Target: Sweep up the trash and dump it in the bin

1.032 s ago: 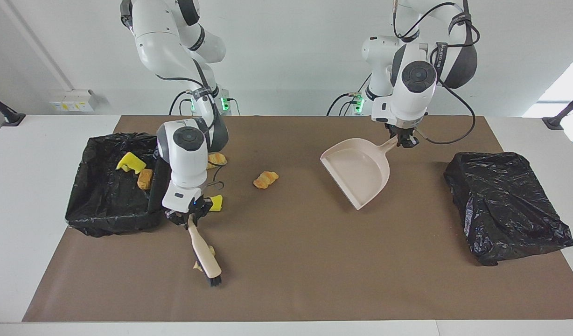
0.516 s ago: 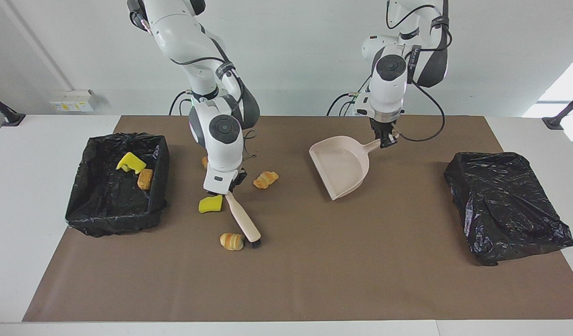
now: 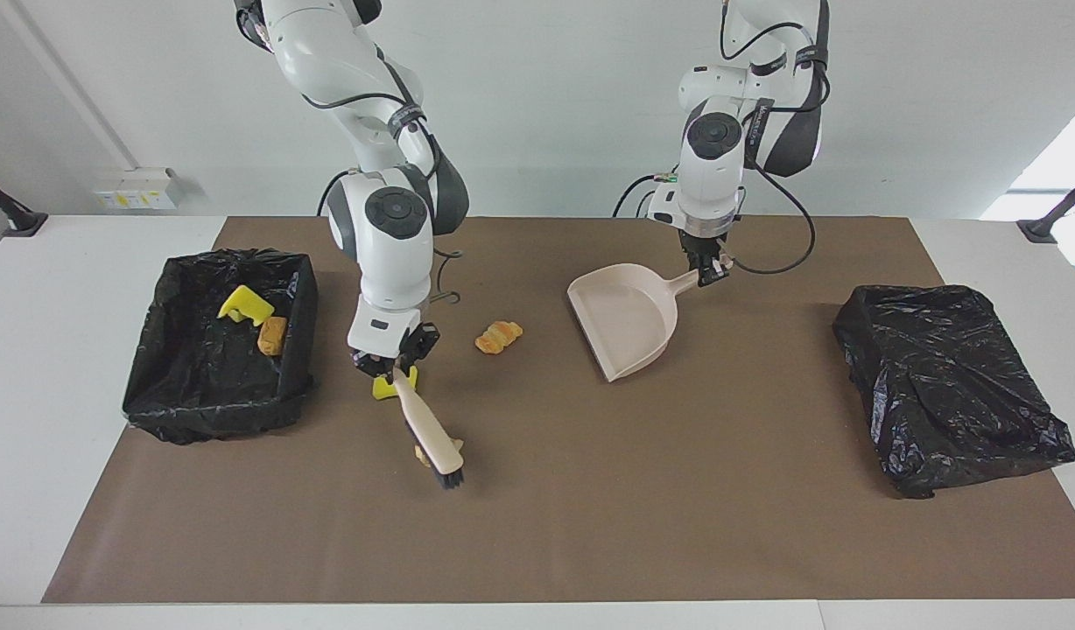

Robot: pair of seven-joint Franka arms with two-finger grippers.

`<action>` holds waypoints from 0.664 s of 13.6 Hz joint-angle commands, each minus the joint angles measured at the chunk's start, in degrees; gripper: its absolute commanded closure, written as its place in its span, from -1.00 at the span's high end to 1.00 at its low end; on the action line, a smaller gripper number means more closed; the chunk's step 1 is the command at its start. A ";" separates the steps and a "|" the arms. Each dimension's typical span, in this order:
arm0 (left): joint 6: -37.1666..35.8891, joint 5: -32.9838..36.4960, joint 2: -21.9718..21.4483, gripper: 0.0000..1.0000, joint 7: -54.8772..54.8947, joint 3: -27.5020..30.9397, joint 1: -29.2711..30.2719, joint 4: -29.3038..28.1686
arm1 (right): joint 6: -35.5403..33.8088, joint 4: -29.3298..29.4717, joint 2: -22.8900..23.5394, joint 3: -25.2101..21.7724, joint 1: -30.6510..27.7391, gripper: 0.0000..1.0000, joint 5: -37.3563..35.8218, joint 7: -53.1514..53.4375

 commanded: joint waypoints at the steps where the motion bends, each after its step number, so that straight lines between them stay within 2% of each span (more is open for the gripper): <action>1: 2.73 0.40 0.37 -1.00 -3.91 0.63 -2.36 -0.63 | 0.67 0.22 2.97 0.80 -0.85 -1.00 -3.80 -1.88; 2: 3.09 0.40 0.55 -1.00 -5.06 0.63 -2.80 -0.63 | -1.43 -0.48 2.53 0.97 -0.32 -1.00 -3.19 -1.97; 6: 3.10 0.22 0.73 -1.00 -6.38 0.54 -2.81 -0.54 | -11.37 -0.75 2.00 7.20 -0.05 -1.00 1.81 -2.75; 9: 3.10 0.22 0.73 -1.00 -6.57 0.63 -2.81 -0.54 | -12.09 -3.29 1.04 8.71 -1.28 -1.00 14.09 -11.00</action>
